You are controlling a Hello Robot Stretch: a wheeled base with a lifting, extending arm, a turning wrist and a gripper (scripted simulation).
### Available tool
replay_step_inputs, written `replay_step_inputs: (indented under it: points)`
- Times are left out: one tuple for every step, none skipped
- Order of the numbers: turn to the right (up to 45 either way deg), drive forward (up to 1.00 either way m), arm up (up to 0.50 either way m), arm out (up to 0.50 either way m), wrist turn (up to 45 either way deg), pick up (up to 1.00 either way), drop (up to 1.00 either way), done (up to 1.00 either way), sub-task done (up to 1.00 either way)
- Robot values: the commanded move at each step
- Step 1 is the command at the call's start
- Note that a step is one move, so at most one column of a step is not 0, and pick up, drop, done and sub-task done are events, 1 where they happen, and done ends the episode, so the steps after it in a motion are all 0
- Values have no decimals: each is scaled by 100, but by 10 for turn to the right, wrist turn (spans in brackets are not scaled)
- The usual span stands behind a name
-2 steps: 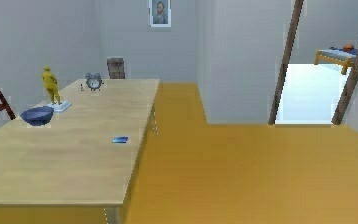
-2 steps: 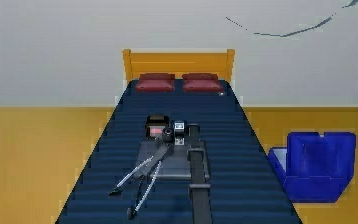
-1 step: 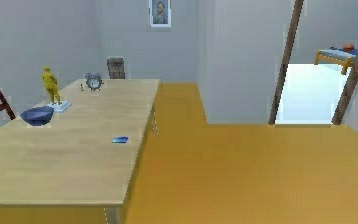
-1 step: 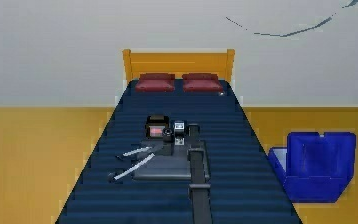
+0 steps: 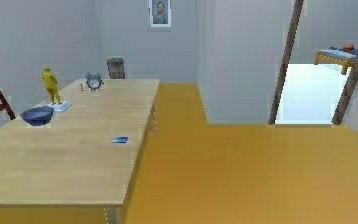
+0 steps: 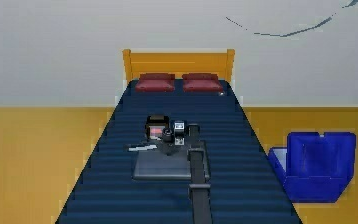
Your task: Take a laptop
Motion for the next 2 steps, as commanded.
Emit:
replay_step_inputs:
  points:
    - [0,0,0,0,390,0,0,0,0]
    - [0,0,-30,0,0,0,0,0,0]
